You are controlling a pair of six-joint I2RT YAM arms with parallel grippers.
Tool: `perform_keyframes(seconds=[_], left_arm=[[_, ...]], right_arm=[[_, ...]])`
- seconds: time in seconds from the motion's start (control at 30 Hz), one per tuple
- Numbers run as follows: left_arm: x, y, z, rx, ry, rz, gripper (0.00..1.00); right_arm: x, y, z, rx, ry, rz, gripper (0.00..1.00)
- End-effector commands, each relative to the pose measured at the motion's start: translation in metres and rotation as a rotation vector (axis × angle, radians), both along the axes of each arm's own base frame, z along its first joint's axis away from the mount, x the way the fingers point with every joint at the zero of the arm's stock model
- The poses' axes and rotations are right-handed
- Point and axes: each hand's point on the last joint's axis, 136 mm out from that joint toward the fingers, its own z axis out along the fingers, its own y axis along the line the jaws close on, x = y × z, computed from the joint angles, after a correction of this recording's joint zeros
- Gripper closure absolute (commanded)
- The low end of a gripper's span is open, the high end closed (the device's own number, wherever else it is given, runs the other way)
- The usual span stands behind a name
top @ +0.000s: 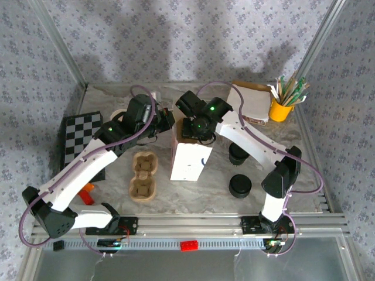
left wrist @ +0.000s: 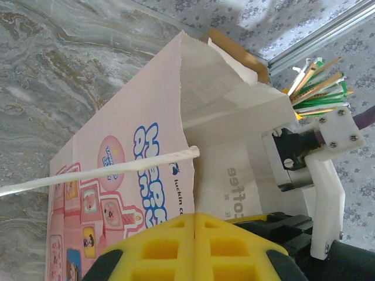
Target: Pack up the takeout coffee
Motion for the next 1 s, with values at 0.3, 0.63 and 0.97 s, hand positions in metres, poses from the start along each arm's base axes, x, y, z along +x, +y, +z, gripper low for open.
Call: perform_keyframes(seconds=[0.3, 0.63, 0.97], left_arm=[[0.002, 0.001, 0.006, -0.022, -0.012, 0.002, 1.0], [0.006, 0.005, 0.004, -0.01, -0.012, 0.009, 1.0], [0.022, 0.007, -0.001, 0.001, -0.015, -0.001, 1.0]], right_arm=[[0.002, -0.001, 0.021, -0.034, -0.045, 0.027, 0.44], [0.0, -0.001, 0.051, -0.047, -0.12, 0.091, 0.43], [-0.01, -0.007, 0.064, -0.06, -0.132, 0.167, 0.43]])
